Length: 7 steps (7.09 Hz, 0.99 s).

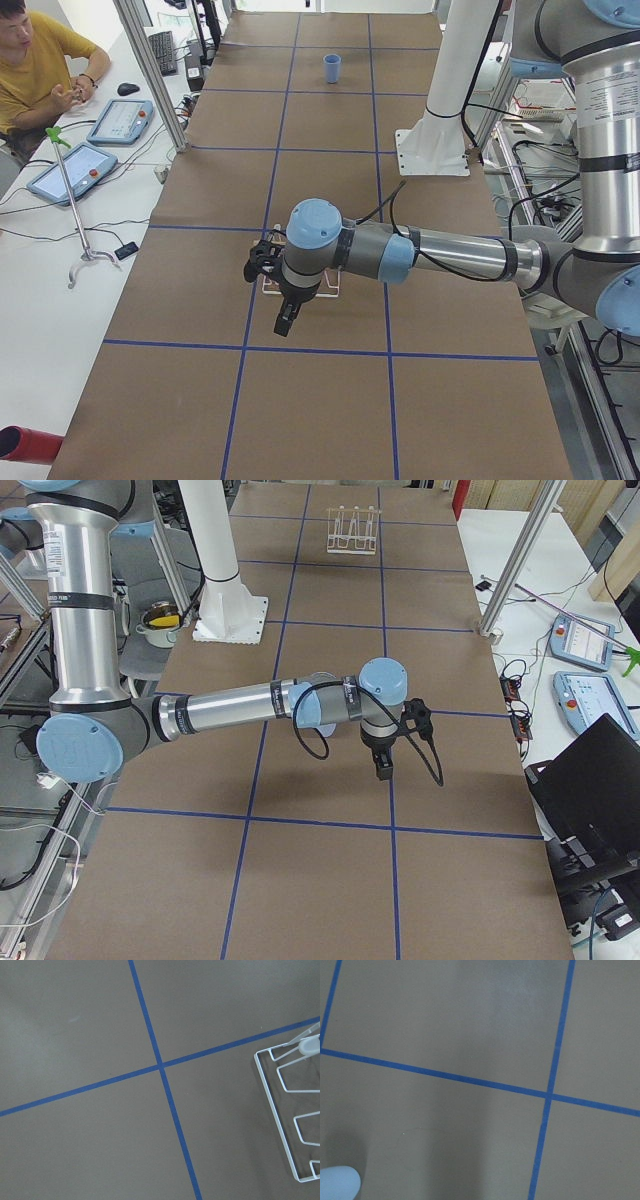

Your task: Hang cup on cup holder

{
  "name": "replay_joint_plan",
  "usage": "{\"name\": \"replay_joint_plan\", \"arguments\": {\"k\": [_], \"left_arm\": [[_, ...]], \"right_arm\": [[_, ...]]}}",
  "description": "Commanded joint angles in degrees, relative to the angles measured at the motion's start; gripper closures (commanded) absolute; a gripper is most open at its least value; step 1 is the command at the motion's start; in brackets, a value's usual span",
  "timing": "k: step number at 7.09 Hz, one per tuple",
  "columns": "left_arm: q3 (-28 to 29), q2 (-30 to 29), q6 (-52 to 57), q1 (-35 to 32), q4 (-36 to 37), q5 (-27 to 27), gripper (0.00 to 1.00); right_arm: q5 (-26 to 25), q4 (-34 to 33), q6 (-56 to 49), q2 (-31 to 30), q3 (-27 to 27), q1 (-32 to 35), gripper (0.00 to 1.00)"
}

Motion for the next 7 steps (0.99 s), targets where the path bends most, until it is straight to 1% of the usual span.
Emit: {"name": "replay_joint_plan", "arguments": {"k": [1, 2, 3, 5, 6, 7], "left_arm": [[0.3, -0.1, -0.1, 0.0, -0.4, 0.0, 0.01], [0.2, -0.1, -0.1, 0.0, -0.5, 0.0, 0.01], [0.1, -0.1, -0.1, 0.0, -0.5, 0.0, 0.01], [0.0, 0.1, -0.1, 0.0, -0.6, 0.0, 0.01], [0.0, 0.1, -0.1, 0.0, -0.6, 0.0, 0.01], [-0.1, 0.2, -0.1, 0.0, -0.8, 0.0, 0.01]], "right_arm": [[0.4, 14.8, 3.2, -2.9, 0.0, -3.5, 0.0], [-0.3, 15.3, 10.9, -2.6, 1.8, -7.7, 0.0], [-3.9, 15.3, 16.0, -3.2, 4.5, -12.2, 0.0], [-9.7, 15.3, 21.9, -9.4, 11.8, -20.3, 0.0], [-11.5, 15.4, 25.0, -10.6, 13.2, -23.9, 0.0], [-14.9, 17.2, 26.0, -12.1, 13.1, -27.8, 0.01]]}}
